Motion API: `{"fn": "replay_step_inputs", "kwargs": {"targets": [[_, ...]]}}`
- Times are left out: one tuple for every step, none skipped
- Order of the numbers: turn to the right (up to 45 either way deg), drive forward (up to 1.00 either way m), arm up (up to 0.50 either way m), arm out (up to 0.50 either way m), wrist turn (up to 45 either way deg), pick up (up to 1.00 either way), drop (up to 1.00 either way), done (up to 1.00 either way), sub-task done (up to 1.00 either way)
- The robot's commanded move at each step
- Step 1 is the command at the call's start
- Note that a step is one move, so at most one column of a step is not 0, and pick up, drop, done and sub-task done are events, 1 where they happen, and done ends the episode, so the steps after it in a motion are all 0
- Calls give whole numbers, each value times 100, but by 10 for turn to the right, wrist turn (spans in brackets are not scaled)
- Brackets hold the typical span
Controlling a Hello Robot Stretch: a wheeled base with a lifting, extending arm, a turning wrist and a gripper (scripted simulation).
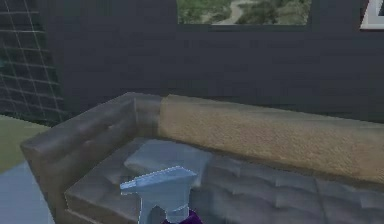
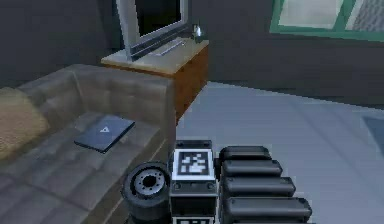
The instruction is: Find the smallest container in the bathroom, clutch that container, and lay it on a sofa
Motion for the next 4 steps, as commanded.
{"fn": "replay_step_inputs", "kwargs": {"targets": [[-390, 0, 0, 0, 0, 0, 0, 0, 0], [240, 0, 0, 0, 0, 0, 0, 0, 0], [30, 0, 0, 0, 0, 0, 0, 0, 0], [330, 0, 0, 0, 0, 0, 0, 0, 0]]}}
